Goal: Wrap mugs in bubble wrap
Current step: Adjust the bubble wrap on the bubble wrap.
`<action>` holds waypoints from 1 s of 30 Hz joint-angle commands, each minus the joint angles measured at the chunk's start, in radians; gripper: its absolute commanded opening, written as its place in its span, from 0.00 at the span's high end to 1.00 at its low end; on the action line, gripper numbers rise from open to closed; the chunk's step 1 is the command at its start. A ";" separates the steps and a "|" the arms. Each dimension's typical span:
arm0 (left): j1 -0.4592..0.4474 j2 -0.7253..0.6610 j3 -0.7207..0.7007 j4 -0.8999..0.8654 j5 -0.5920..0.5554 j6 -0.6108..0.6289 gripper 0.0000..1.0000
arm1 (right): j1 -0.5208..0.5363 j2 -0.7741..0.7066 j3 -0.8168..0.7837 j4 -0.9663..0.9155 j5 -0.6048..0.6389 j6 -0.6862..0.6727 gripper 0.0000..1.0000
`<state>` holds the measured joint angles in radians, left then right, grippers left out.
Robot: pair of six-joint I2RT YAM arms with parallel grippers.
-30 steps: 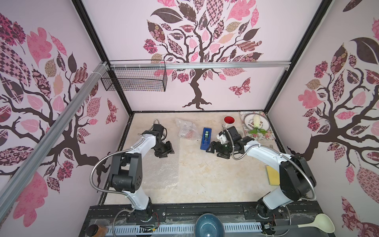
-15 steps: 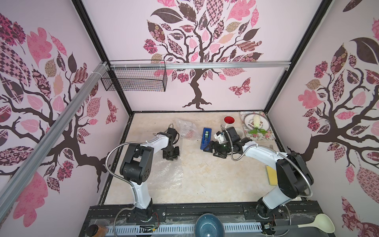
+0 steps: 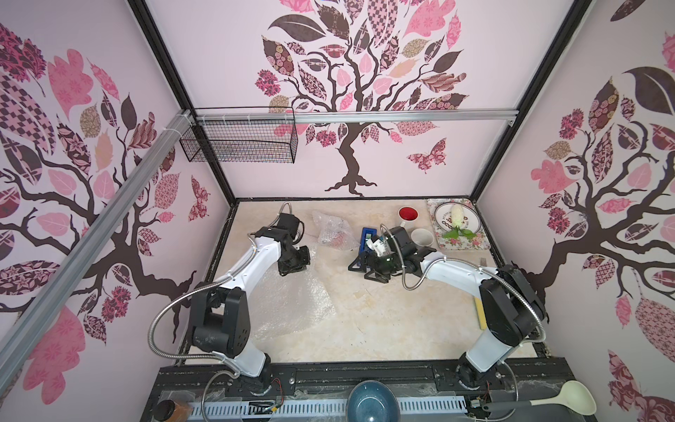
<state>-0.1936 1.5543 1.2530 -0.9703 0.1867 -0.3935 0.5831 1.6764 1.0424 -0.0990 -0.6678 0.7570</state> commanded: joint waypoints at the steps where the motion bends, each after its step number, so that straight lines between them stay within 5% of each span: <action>1: 0.049 -0.072 0.039 -0.078 0.011 0.013 1.00 | -0.003 0.010 0.026 0.042 -0.005 0.040 0.04; 10: 0.063 -0.084 0.094 -0.120 -0.018 0.042 1.00 | 0.005 0.033 0.104 -0.012 -0.098 -0.040 0.02; 15: 0.088 -0.048 0.077 -0.094 0.021 0.042 1.00 | 0.110 0.095 0.104 0.033 -0.209 -0.112 0.06; 20: 0.181 -0.005 0.074 -0.047 0.132 0.016 1.00 | 0.209 0.109 0.053 0.003 -0.144 -0.260 0.14; 30: 0.184 0.075 0.076 -0.058 0.202 0.022 1.00 | 0.267 0.264 0.032 0.353 -0.062 -0.180 0.18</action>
<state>-0.0082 1.6276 1.3201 -1.0416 0.3557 -0.3740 0.8368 1.8763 1.0290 0.1314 -0.7574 0.5644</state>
